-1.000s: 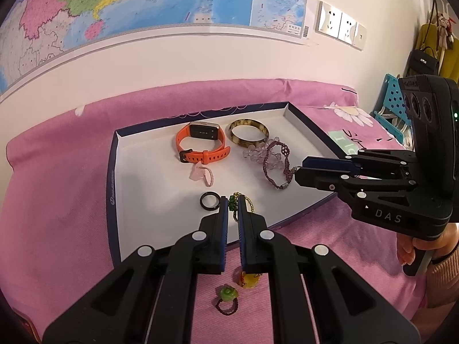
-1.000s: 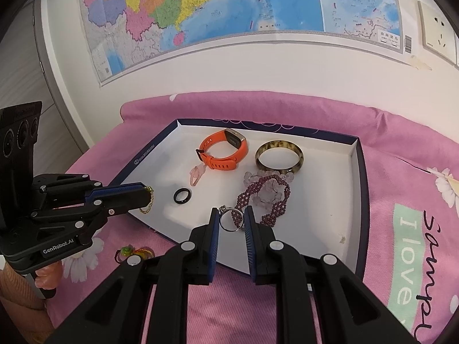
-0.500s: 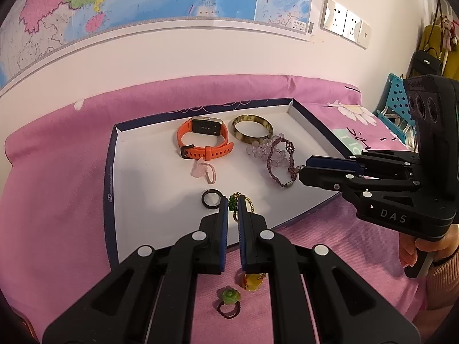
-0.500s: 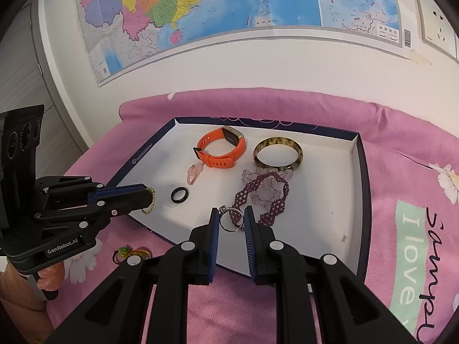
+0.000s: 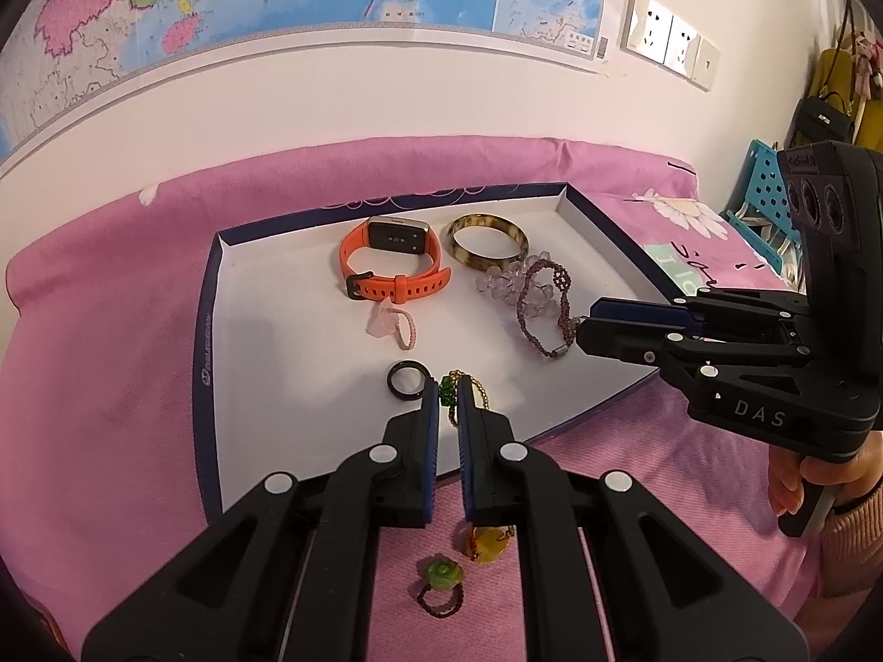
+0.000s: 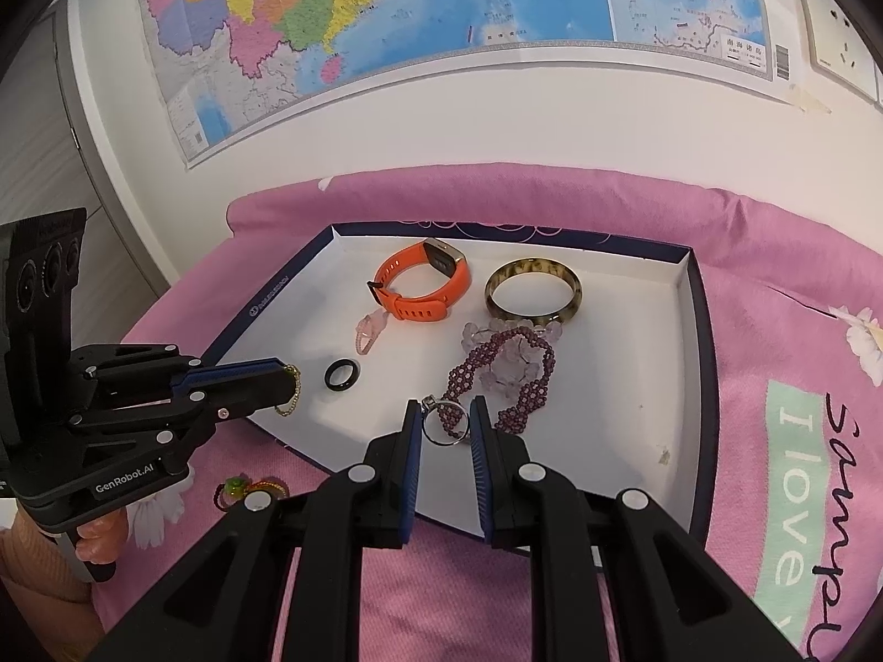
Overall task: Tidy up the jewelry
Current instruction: 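Lower the held rings over the box interior with both grippers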
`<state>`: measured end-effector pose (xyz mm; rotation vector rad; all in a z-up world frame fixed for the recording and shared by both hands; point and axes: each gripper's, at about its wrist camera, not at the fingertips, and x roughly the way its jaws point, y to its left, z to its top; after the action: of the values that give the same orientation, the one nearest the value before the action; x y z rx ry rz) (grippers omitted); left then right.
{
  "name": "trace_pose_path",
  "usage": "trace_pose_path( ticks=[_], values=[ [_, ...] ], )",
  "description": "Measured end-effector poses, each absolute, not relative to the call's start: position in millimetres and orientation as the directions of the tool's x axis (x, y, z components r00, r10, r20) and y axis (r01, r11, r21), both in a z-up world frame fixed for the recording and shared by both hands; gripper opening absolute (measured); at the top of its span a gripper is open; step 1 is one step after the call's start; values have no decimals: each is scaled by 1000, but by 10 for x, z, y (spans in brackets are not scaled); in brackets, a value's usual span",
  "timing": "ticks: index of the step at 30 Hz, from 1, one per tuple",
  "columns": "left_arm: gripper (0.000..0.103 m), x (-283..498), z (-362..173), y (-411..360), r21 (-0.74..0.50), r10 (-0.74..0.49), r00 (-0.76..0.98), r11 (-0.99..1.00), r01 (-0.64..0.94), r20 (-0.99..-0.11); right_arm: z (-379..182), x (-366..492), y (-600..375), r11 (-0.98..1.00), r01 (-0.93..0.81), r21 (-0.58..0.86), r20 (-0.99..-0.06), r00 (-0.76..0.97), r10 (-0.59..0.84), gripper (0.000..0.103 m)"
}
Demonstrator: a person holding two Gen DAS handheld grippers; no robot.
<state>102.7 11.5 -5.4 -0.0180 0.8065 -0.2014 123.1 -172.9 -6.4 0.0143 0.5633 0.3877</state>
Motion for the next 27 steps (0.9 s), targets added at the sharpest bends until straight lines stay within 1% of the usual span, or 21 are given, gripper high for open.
trace_pose_path(
  ticks=[8, 15, 23, 27],
  values=[
    [7, 1091, -89, 130, -107, -188, 662, 981, 162, -726, -82, 1311, -1733, 933, -340, 120, -527, 774, 350, 16],
    [7, 1158, -138, 94, -94, -176, 650, 983, 160, -739, -111, 1417, -1712, 939, -323, 117, -542, 771, 333, 16],
    [9, 1264, -226, 92, -96, -167, 630, 985, 145, -758, -170, 1520, -1684, 949, -298, 107, -557, 773, 305, 16],
    [10, 1275, -267, 98, -97, -165, 623, 985, 142, -765, -173, 1505, -1707, 951, -288, 115, -550, 779, 303, 17]
  ],
)
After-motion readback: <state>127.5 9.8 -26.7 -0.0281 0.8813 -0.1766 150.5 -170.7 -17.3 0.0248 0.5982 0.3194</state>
